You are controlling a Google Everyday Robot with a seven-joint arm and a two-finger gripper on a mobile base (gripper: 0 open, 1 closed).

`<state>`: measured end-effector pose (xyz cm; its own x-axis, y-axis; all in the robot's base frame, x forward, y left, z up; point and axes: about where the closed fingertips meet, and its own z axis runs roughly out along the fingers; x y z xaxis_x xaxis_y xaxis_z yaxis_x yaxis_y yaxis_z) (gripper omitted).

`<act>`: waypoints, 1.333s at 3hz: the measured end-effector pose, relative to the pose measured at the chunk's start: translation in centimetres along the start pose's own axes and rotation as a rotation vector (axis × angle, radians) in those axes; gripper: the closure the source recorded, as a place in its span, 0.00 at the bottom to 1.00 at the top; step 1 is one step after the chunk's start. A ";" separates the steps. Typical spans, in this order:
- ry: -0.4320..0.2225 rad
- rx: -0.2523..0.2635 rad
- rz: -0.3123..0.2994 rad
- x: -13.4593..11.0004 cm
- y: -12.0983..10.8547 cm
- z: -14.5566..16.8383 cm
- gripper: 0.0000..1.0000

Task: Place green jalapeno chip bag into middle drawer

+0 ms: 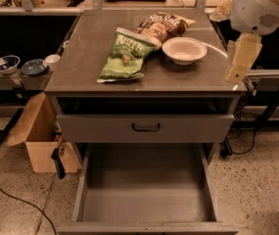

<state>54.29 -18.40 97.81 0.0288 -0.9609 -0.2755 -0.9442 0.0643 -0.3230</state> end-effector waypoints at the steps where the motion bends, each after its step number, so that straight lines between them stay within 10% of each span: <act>1: -0.041 0.004 -0.028 -0.5 -1.9 1.5 0.00; 4: -0.116 0.000 -0.057 -1.8 -4.1 4.7 0.00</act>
Offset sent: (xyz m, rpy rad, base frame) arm 0.0722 0.0372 -0.0343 0.1160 -0.0041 0.0971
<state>59.61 -15.63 95.34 0.1202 -0.9254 -0.3596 -0.9401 0.0103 -0.3408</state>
